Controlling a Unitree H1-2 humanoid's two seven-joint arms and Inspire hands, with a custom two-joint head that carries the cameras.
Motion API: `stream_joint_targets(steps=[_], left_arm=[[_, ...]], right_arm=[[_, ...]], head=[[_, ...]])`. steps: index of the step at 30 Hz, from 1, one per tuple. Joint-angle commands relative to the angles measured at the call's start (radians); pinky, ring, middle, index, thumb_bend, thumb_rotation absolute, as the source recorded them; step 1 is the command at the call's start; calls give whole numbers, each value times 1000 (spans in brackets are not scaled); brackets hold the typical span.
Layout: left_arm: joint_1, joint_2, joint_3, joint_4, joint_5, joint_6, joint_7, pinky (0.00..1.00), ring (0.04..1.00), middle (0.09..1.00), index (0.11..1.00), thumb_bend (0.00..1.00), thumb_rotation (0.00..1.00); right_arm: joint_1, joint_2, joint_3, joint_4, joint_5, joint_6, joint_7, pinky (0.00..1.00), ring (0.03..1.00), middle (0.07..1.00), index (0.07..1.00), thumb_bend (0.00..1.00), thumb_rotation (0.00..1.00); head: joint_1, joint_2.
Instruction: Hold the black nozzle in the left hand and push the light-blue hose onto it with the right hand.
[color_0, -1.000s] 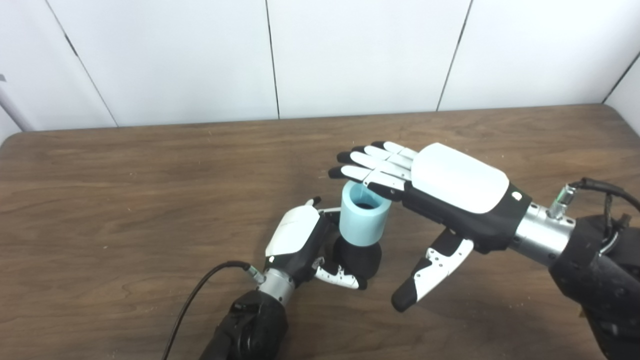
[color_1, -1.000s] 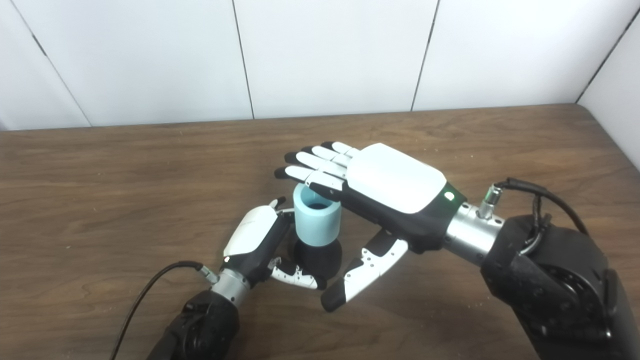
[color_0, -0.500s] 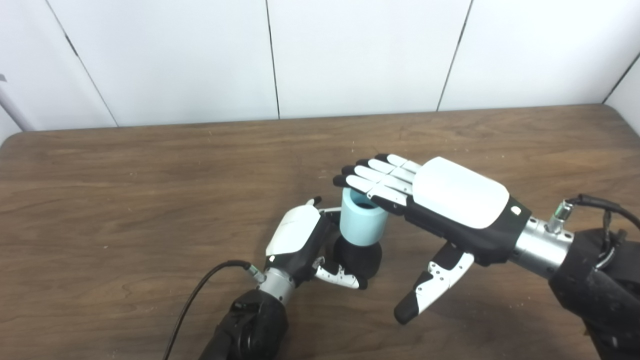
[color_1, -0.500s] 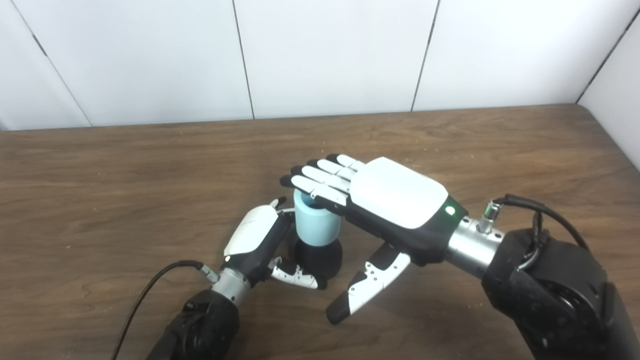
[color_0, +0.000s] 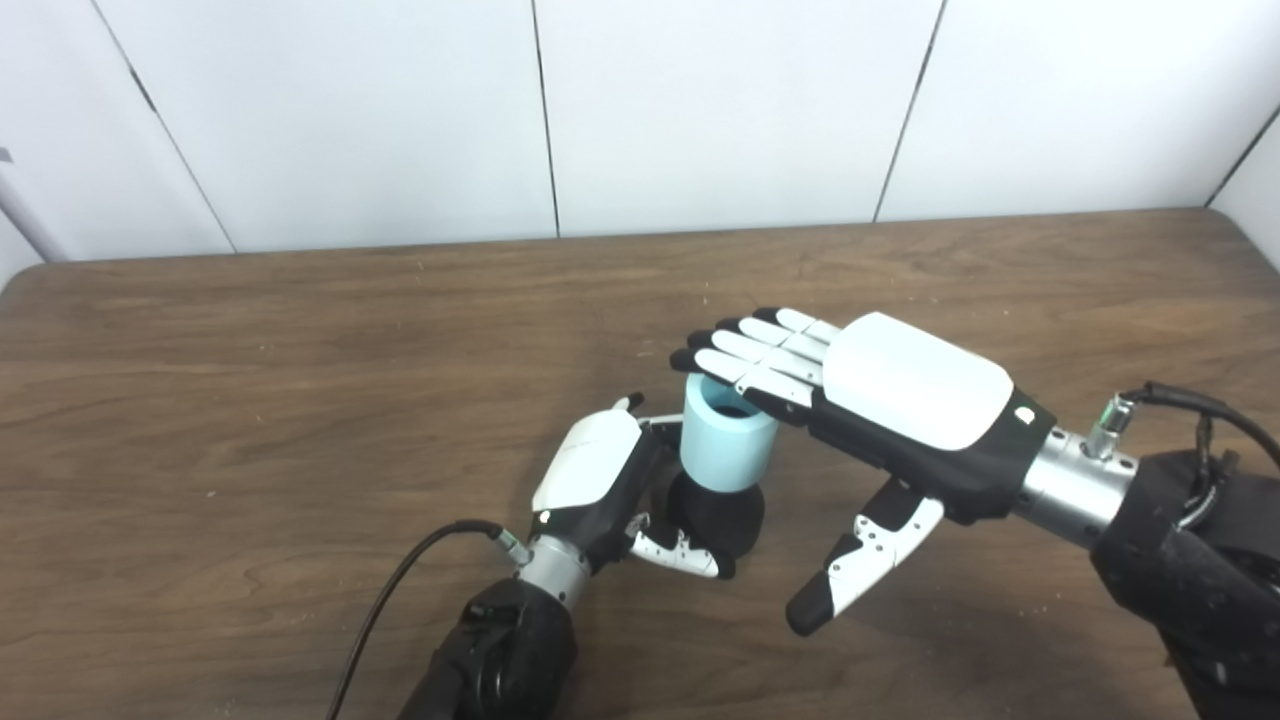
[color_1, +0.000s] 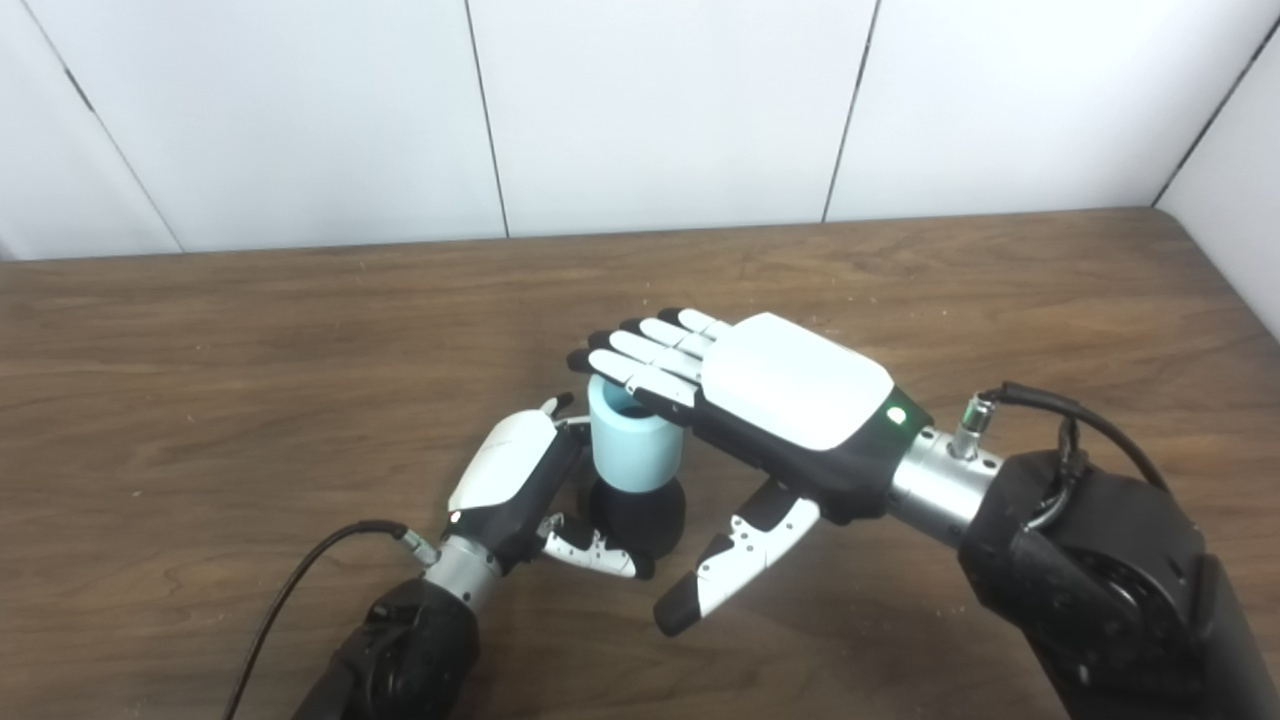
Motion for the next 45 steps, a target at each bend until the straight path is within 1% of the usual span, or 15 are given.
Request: stream_joint_targets(steps=[1,5,15,26,34,40,45], left_arm=[[30,14,-21,49,9,52,-77,1000,726,496,484,522,0],[30,12,-22,48,9,51,-76,1000,726,496,484,522,0],[25,12,-19,56,7,47,-70,1000,725,493,485,521,0],[23,10,-20,52,10,48,-69,1000,725,490,487,521,0],[22,12,-16,56,5,45,-67,1000,728,492,486,521,0],[24,10,-17,55,11,49,-66,1000,728,494,485,521,0],[30,12,-18,44,10,53,-72,1000,729,496,484,521,0]], right_arm=[[-8,-16,-17,-6,-4,-18,-22,1000,1000,1000,986,775,1000],[3,-18,-15,-7,-6,-14,-10,1000,1000,1000,984,775,1000],[-9,-32,-11,7,-2,4,23,1000,1000,1000,980,771,1000],[0,-36,2,29,-2,-3,35,1000,1000,1000,974,767,1000],[31,-30,13,39,-2,-18,23,1000,1000,1000,979,775,1000],[66,-25,36,37,-16,-34,5,1000,1000,1000,979,782,1000],[79,-40,38,52,-4,-47,-18,1000,1000,1000,981,791,1000]], head=[[-2,1],[-1,2],[-2,2],[0,5],[0,4],[2,3],[4,4]])
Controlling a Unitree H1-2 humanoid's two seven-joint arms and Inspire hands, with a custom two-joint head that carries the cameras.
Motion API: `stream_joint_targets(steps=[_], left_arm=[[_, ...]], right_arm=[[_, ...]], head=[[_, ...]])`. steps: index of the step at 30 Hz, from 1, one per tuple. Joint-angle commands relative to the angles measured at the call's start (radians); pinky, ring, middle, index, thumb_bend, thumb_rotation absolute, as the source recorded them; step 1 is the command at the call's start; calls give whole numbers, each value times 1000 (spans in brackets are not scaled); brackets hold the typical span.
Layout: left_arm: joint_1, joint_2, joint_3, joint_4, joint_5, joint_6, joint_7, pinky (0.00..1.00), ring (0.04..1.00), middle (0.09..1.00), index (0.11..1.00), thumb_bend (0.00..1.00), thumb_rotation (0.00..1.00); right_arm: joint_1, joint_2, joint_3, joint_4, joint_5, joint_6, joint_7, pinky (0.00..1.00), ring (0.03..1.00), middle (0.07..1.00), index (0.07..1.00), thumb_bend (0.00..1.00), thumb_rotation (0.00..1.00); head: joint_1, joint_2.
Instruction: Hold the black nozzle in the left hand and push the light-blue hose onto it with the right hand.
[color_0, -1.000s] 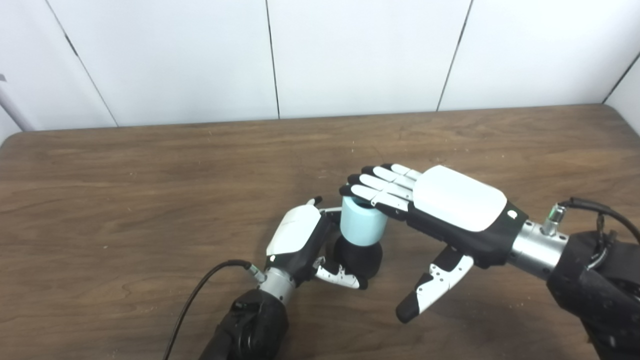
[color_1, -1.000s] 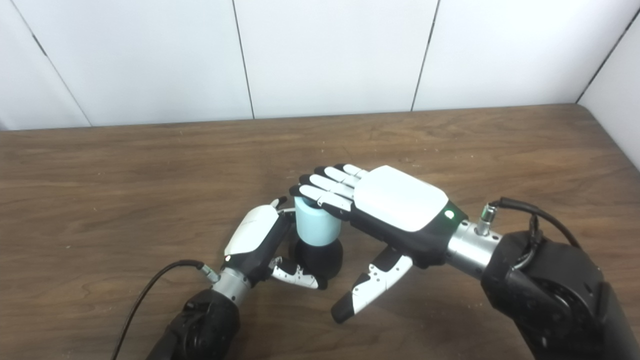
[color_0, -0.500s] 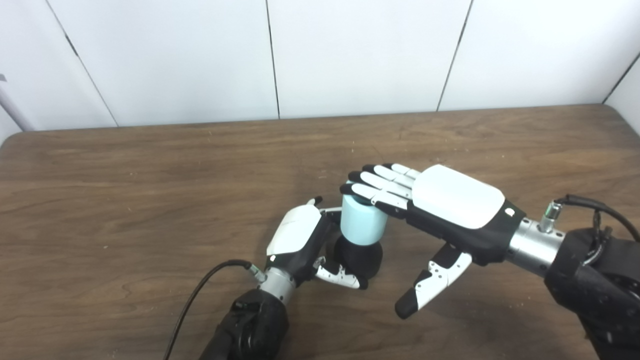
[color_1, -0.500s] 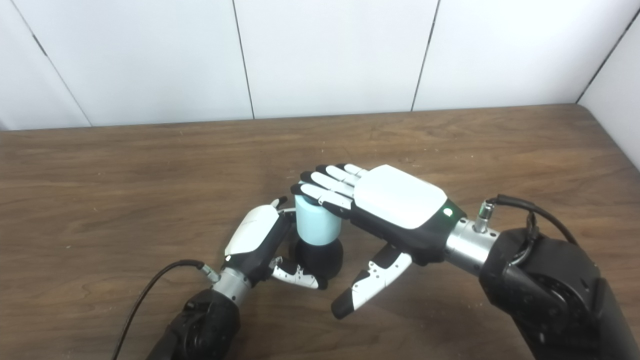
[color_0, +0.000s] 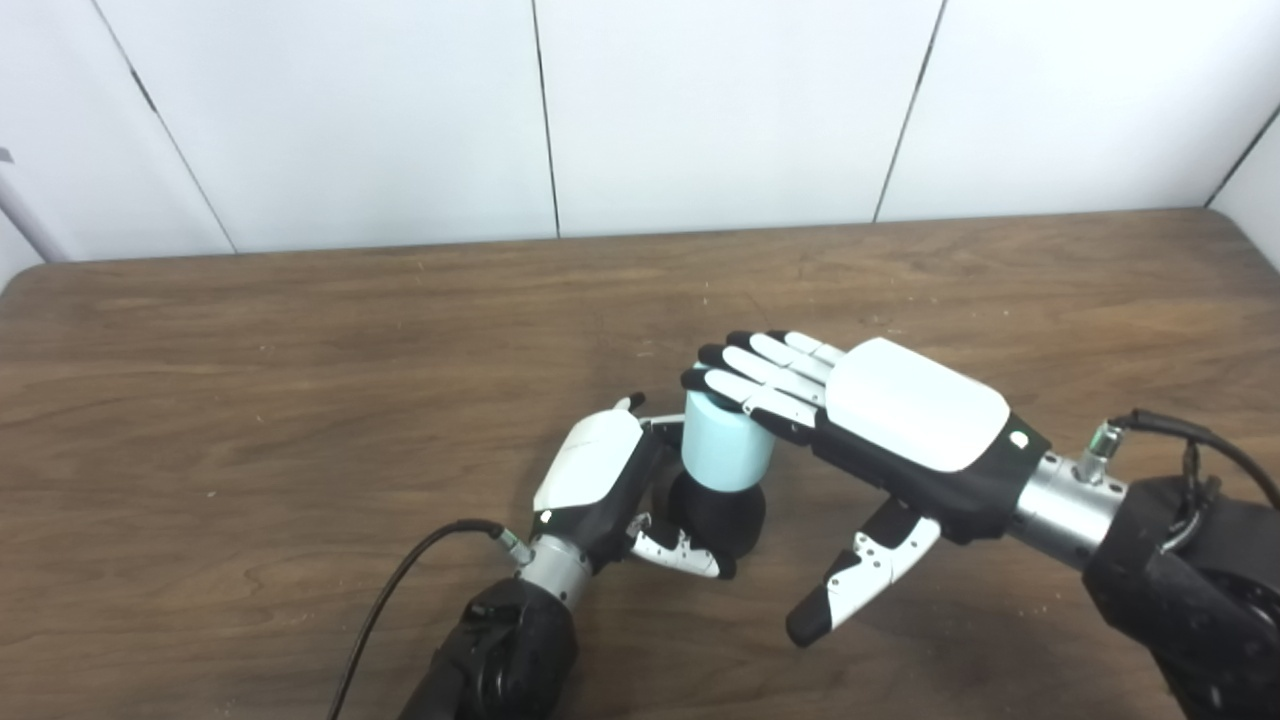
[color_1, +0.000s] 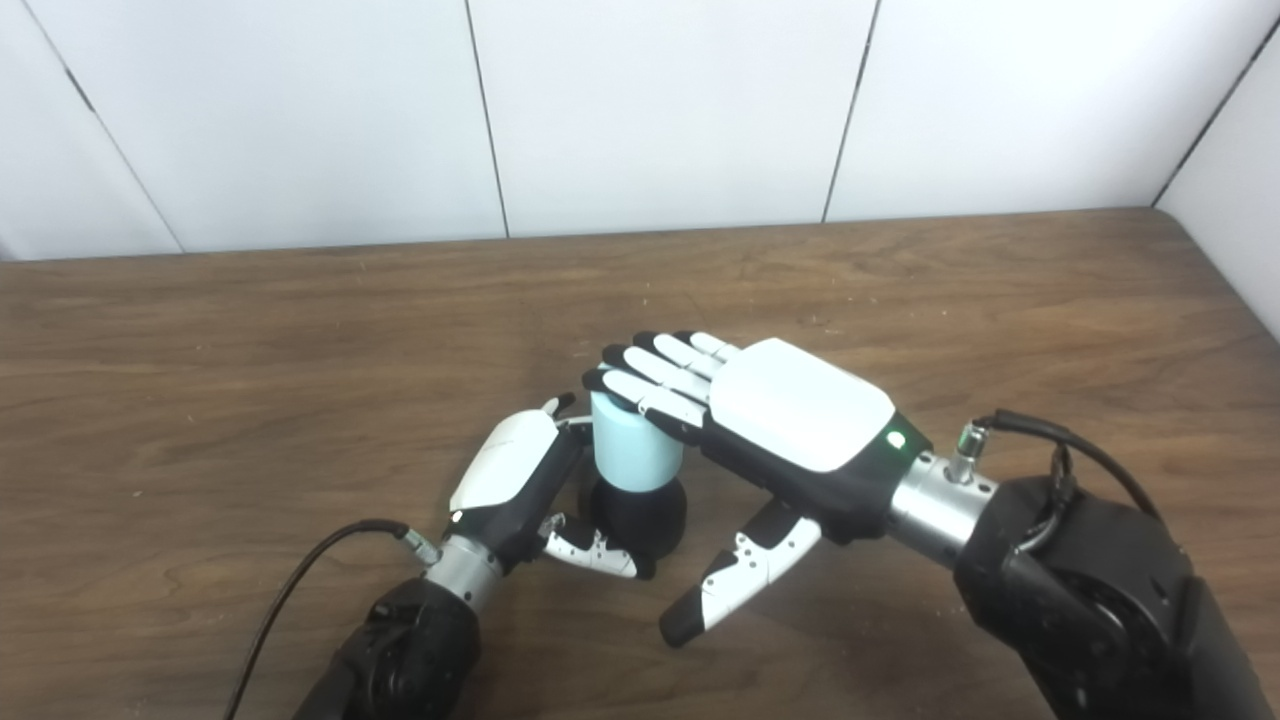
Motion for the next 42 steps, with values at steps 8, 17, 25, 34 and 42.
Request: stream_joint_targets(steps=[8,17,25,34,42], left_arm=[[29,15,-12,42,1,49,-74,1000,727,491,486,522,0],[29,16,-14,40,4,53,-79,1000,727,499,482,521,0],[30,20,-14,36,4,51,-81,1000,724,500,482,521,0],[29,21,-14,36,7,52,-83,1000,723,507,479,520,0],[27,20,-15,39,5,49,-83,1000,723,508,479,520,0]], right_arm=[[27,-27,10,22,8,-17,7,1000,1000,1000,981,792,1000],[64,-31,13,36,-6,-33,-29,1000,1000,1000,981,792,1000],[77,-25,27,45,-19,-36,-38,1000,1000,1000,982,792,1000],[95,-27,49,56,-22,-44,-40,1000,1000,1000,981,783,1000],[99,-23,74,65,-38,-45,-37,1000,1000,1000,988,791,1000]], head=[[-2,3],[-4,3],[-4,5],[-2,8],[-4,9]])
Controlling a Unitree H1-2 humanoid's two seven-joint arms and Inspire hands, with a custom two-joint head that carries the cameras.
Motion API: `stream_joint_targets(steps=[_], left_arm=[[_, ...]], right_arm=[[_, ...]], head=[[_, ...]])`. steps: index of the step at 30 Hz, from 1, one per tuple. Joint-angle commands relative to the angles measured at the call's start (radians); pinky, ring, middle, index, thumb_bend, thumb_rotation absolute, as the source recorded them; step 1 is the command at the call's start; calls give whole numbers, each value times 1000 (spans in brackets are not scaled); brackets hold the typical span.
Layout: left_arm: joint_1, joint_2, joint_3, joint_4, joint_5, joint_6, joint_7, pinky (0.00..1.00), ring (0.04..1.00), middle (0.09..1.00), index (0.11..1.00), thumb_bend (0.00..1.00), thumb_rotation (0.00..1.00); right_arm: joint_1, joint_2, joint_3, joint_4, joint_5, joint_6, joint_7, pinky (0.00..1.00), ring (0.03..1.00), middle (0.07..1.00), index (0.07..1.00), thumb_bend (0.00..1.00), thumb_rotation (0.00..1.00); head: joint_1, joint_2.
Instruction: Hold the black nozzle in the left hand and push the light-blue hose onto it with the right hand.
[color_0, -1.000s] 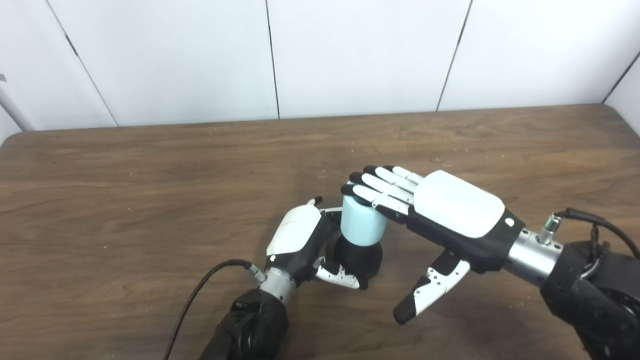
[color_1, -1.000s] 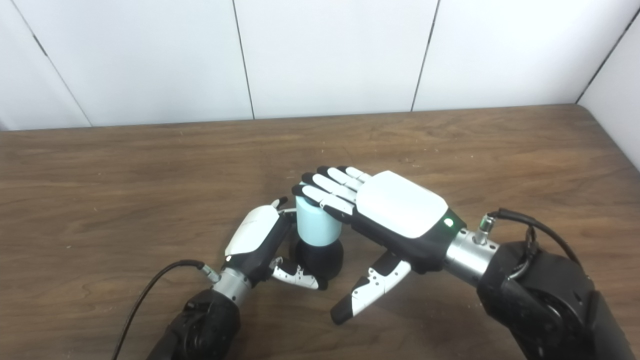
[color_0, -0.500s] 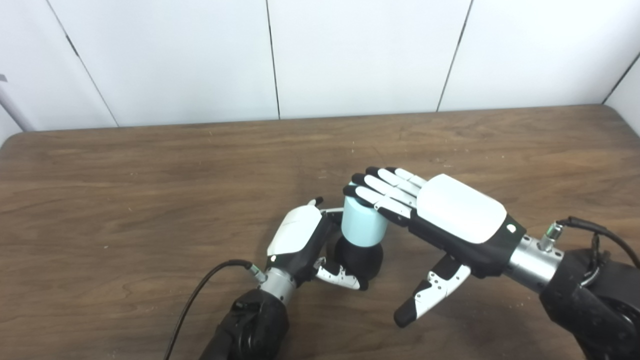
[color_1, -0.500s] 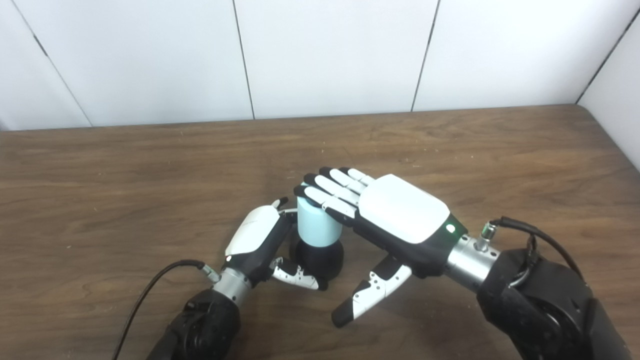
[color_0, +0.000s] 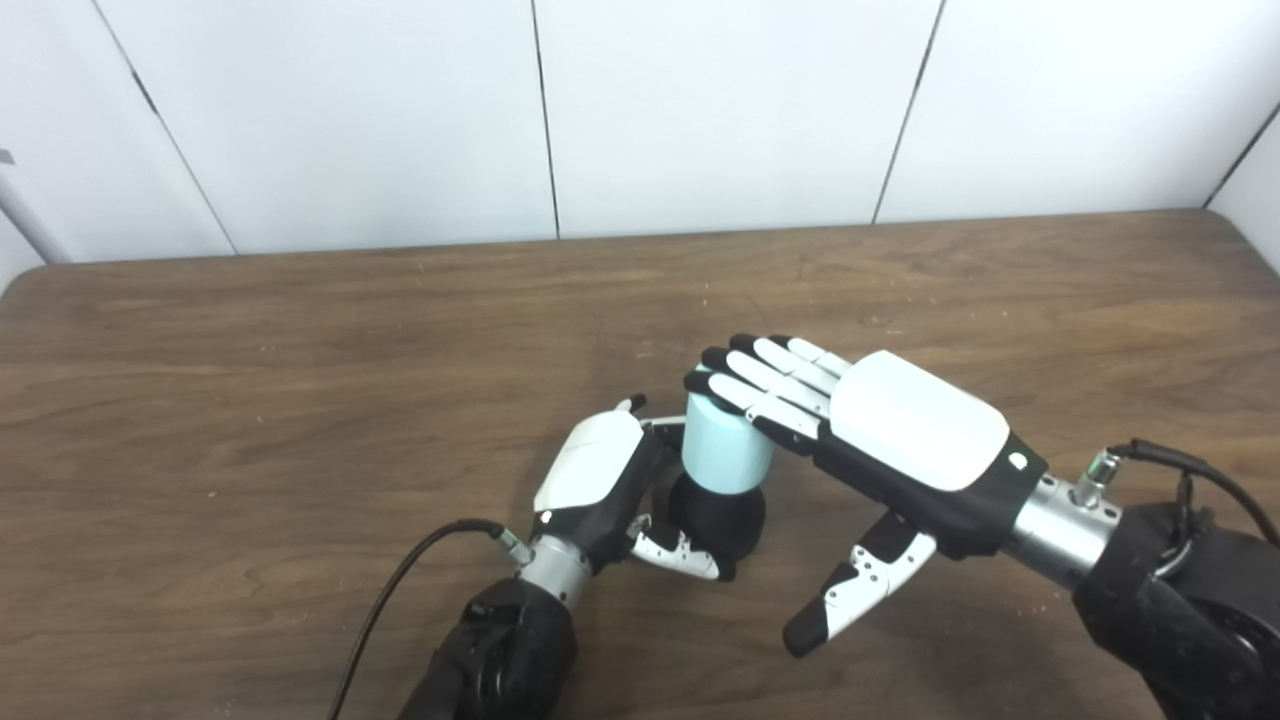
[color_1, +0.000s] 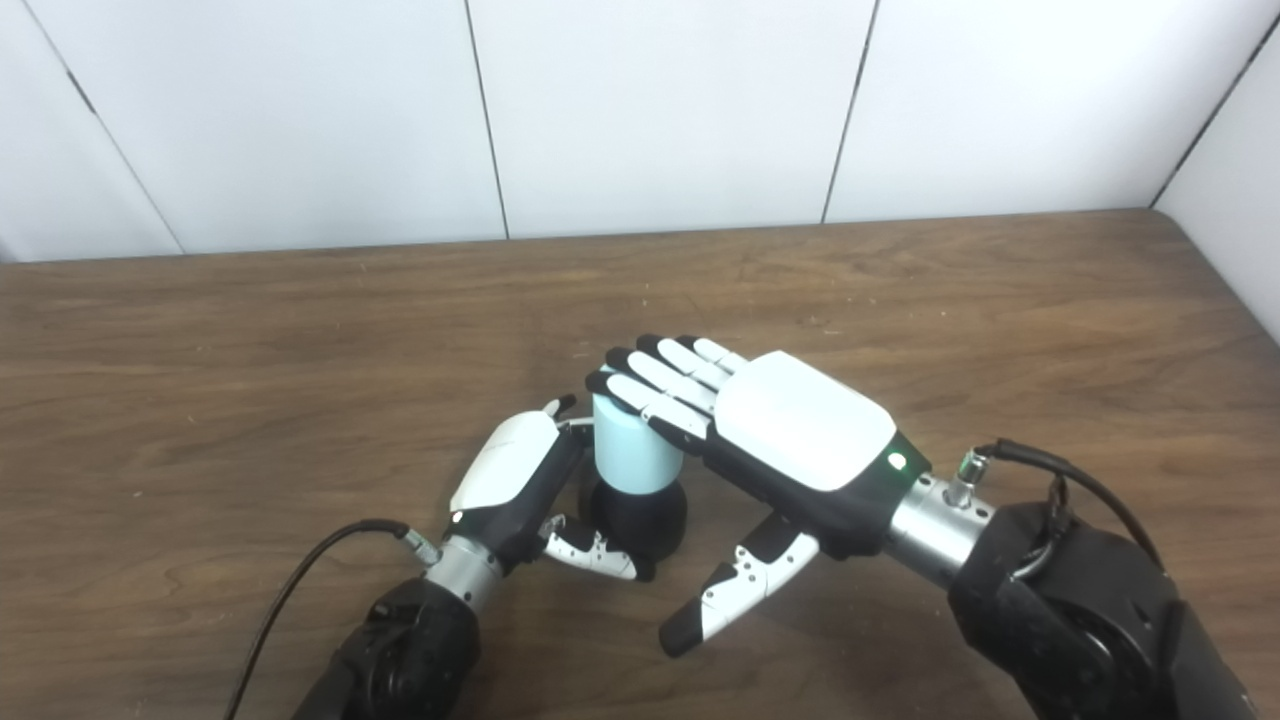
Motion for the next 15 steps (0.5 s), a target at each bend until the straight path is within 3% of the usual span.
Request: stream_joint_targets(steps=[1,15], left_arm=[[28,18,-16,40,8,49,-74,1000,723,507,479,520,0],[27,20,-14,39,1,48,-78,1000,721,516,474,519,0]], right_arm=[[37,-23,41,33,-4,0,76,1000,1000,1000,988,791,1000],[25,-54,75,48,9,2,104,1000,1000,1000,992,797,1000]], head=[[0,0],[2,4]])
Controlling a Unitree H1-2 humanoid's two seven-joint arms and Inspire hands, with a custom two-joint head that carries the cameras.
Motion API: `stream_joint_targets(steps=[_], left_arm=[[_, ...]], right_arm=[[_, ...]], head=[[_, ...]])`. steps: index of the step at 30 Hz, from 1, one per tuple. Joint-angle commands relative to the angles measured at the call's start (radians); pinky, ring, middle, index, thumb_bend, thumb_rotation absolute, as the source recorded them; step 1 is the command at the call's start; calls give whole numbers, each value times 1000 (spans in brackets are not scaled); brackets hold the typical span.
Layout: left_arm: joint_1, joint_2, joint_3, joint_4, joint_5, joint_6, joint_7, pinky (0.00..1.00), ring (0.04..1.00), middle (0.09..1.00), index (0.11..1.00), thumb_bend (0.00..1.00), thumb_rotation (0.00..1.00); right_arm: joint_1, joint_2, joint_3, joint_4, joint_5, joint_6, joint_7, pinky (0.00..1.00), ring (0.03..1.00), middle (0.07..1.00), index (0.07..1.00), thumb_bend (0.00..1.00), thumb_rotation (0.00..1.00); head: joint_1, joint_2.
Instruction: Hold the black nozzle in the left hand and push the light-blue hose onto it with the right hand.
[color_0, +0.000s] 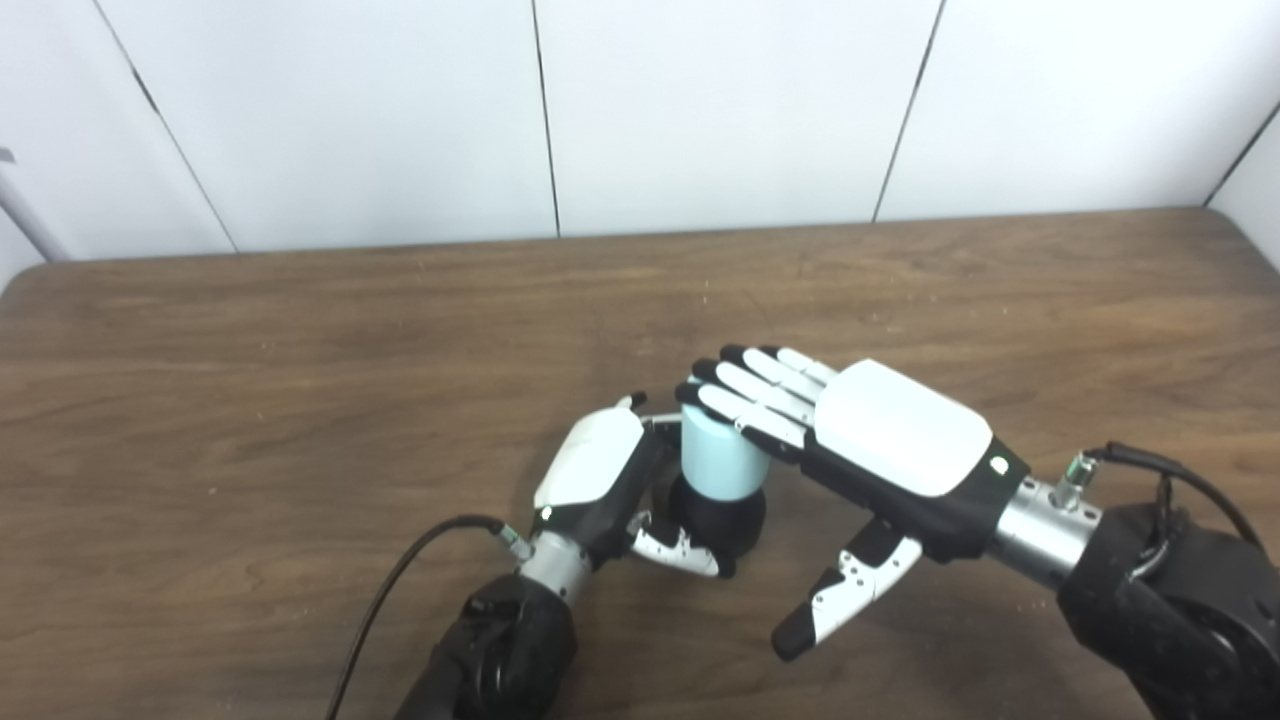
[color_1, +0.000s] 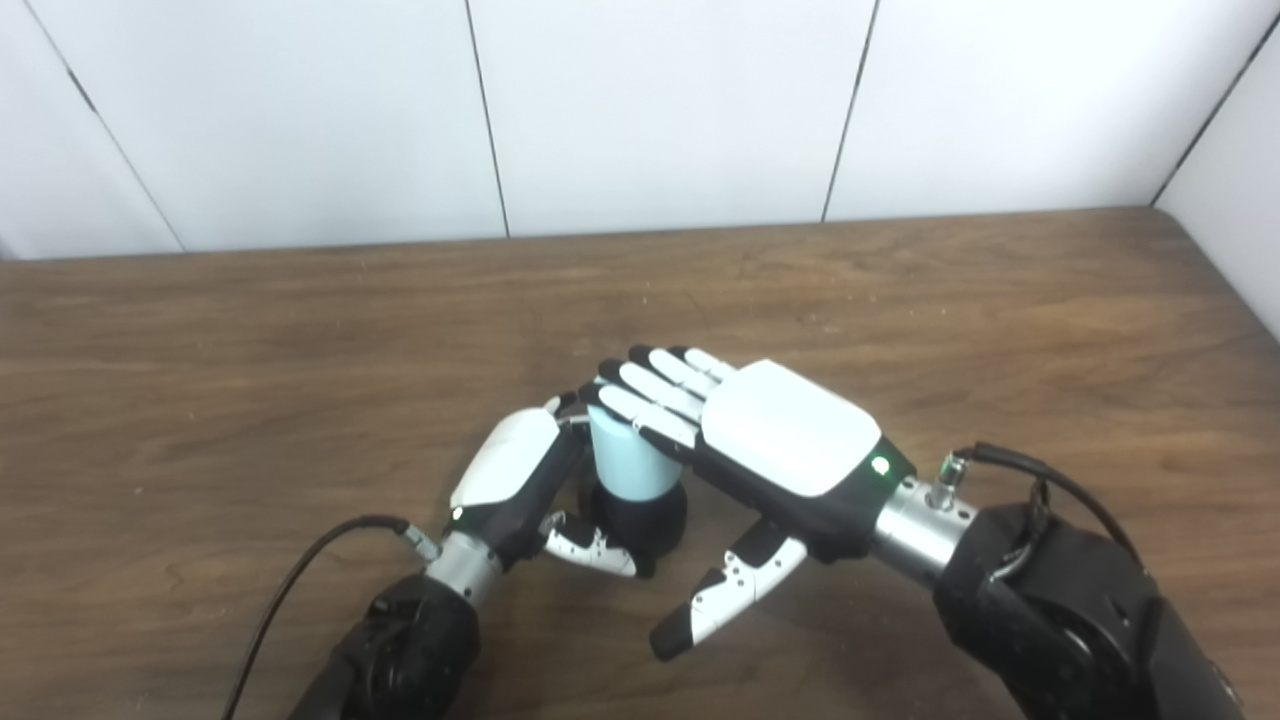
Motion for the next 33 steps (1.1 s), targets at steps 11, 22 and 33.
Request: stream_joint_targets(steps=[11,22,33], left_arm=[[21,15,-12,44,2,52,-75,1000,721,516,474,519,0],[19,16,-11,53,5,48,-68,1000,734,509,477,520,0],[18,17,-12,55,10,47,-65,1000,732,498,482,520,0]], right_arm=[[1,-57,14,4,49,37,97,1000,1000,1000,995,796,1000],[-83,-12,-84,-73,88,92,53,1000,1000,1000,986,758,1000],[-160,60,-182,-73,77,70,-20,1000,1000,1000,976,704,1000]], head=[[-3,-3],[-1,-10],[-3,-9]])
